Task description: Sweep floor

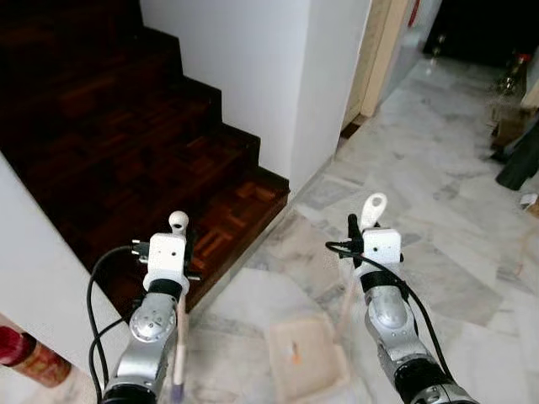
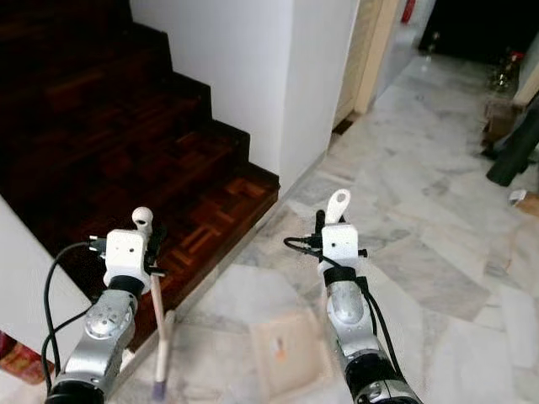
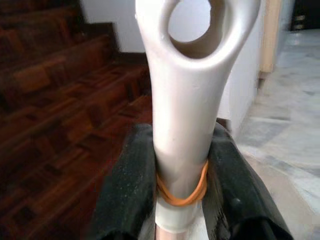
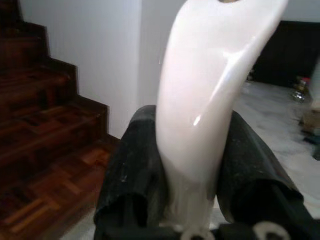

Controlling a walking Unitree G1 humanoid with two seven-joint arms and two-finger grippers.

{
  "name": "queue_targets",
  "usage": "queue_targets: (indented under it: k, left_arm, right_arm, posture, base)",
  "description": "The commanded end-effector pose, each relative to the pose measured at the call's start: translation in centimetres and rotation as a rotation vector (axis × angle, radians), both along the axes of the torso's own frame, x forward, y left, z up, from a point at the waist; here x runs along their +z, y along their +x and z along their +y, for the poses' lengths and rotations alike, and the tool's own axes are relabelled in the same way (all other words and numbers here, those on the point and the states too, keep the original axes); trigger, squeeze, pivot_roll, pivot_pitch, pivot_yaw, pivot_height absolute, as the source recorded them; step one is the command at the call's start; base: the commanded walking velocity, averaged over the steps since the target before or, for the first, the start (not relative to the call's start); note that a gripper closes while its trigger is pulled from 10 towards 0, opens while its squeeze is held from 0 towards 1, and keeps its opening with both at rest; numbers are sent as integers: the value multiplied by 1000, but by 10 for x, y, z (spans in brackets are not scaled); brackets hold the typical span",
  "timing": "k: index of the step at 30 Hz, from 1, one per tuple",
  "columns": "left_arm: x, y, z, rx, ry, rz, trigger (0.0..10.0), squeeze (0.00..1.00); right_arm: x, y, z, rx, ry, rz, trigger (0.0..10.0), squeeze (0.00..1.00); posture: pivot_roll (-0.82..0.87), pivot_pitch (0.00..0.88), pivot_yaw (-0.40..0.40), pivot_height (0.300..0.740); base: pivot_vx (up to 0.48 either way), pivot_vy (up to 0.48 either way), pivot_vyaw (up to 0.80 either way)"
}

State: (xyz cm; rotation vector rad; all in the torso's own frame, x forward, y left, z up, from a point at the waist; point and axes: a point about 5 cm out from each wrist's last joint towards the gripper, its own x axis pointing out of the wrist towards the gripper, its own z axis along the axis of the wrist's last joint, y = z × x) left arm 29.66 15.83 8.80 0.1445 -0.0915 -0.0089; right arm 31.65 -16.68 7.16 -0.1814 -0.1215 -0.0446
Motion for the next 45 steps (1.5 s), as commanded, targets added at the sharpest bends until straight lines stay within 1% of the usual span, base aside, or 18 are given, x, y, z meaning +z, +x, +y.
queue_targets:
  k: [1, 8, 16, 26, 45]
  left_arm:
    - [13, 4, 0, -10, 6, -59, 10000, 0]
    - [12, 4, 0, -13, 8, -59, 10000, 0]
    - [13, 4, 0, -14, 7, -61, 10000, 0]
    - [12, 3, -1, -12, 6, -58, 10000, 0]
    - [13, 3, 0, -10, 4, -59, 10000, 0]
  right_arm:
    - [9, 5, 0, 6, -14, -29, 10000, 0]
    - [8, 6, 0, 6, -8, -22, 10000, 0]
    - [9, 7, 0, 8, -6, -22, 10000, 0]
    - [8, 5, 0, 11, -24, -26, 10000, 0]
    - [8, 6, 1, 8, -10, -23, 10000, 0]
  posture:
    - [133, 0, 3, 740]
    - [134, 0, 3, 740]
    - [132, 0, 2, 740]
    - [134, 0, 1, 740]
    - [134, 0, 1, 740]
  base:
    - [296, 0, 0]
    - [294, 0, 0]
    - [296, 0, -597]
    - [298, 0, 0]
    - [300, 0, 0]
